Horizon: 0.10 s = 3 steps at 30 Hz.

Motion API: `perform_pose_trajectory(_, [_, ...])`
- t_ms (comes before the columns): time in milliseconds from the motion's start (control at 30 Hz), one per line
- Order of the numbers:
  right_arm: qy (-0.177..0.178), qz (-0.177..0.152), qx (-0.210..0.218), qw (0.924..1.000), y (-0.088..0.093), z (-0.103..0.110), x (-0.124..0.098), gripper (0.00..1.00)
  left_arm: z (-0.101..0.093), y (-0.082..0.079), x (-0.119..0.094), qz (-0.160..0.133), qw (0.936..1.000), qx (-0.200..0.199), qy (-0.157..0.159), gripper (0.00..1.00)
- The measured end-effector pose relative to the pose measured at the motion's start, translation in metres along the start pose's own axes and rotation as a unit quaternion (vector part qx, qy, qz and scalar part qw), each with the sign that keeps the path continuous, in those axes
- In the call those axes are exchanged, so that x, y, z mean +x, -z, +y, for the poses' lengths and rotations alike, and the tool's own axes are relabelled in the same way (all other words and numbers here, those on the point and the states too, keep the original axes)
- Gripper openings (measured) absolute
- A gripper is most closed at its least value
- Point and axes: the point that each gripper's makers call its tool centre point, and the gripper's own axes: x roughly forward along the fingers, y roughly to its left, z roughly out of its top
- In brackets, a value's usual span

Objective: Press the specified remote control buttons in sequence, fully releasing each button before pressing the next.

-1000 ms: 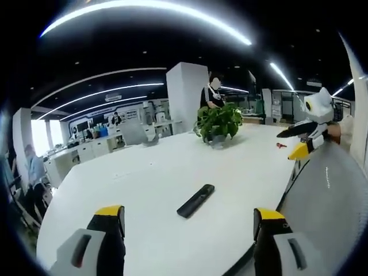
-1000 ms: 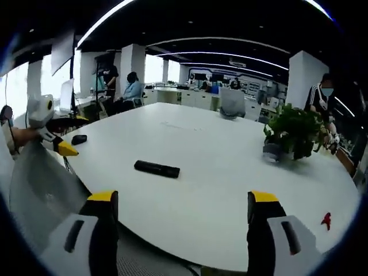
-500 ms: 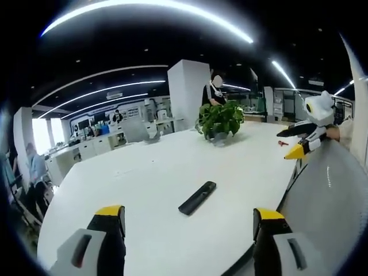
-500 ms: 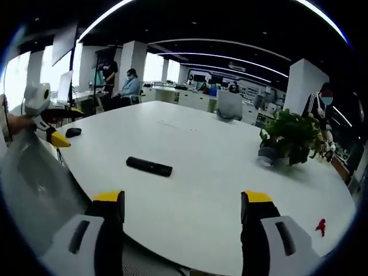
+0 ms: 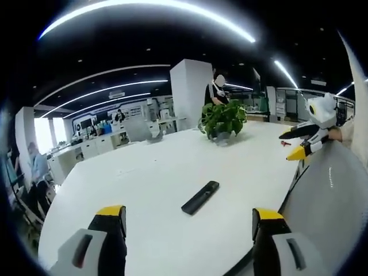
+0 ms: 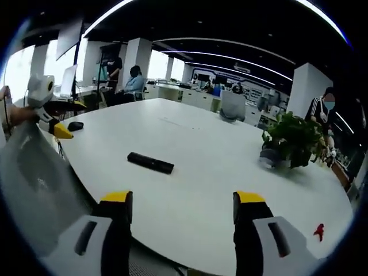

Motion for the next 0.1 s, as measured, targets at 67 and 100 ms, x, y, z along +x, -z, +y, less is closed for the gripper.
perform_pose_trajectory(67, [-0.005,0.004,0.004,1.0,0.003,0.0003,0.0007,0.7,0.0015,0.0005,0.0,0.001,1.0,0.001,-0.005,0.94])
perform_pose_trajectory(100, [-0.009,0.008,0.003,0.9999,0.0046,0.0012,0.0011,0.69,0.0025,0.0005,0.0001,0.001,1.0,0.002,-0.008,0.94])
